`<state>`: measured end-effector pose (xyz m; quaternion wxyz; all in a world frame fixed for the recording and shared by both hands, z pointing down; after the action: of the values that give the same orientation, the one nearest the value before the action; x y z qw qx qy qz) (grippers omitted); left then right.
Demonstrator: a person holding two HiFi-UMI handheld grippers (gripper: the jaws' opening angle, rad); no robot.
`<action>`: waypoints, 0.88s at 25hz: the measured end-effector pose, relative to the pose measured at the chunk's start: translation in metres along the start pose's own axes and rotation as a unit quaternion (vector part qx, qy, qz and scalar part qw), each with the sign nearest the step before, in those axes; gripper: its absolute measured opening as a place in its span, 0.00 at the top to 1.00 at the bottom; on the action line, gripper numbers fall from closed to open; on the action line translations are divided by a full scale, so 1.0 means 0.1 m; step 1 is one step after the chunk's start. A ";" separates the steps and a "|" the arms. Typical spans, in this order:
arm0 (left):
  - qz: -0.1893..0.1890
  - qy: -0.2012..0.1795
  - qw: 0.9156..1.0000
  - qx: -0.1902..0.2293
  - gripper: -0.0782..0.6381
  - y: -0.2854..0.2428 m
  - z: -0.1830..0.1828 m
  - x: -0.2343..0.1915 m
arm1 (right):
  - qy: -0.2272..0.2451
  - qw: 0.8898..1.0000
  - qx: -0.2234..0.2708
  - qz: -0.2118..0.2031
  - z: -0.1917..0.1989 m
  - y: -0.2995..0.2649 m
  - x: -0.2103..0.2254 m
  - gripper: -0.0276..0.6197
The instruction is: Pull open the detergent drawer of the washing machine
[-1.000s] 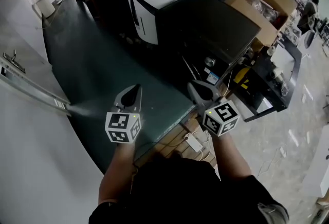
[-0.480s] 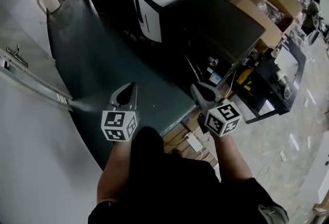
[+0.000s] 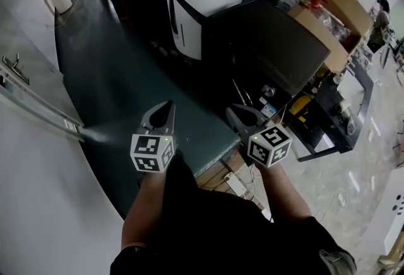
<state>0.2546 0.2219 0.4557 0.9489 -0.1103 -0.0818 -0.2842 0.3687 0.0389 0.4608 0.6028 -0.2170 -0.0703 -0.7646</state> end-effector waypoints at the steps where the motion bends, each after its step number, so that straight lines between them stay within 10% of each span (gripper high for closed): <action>1: 0.001 -0.001 1.000 0.002 0.88 -0.07 0.01 -0.07 | 0.006 1.000 -0.002 0.001 -0.01 -0.09 0.02 0.95; 22: 0.076 0.028 0.996 -0.033 0.88 -1.65 0.28 -1.97 | -0.016 0.998 -0.034 0.058 -0.61 -2.23 0.51 0.87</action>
<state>-0.0023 0.1969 0.4665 0.9654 -0.1399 -0.0372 -0.2171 0.1317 0.0292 0.4616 0.6371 -0.2531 -0.0418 -0.7268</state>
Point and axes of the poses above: the fingertips, and each gripper's own axes: y backward along the fingers, x to its right, z out of its underside, the point moved 5 cm from there along y, backward along the fingers, and after that the axes turned 13 degrees about -y, right-handed, at the moved point
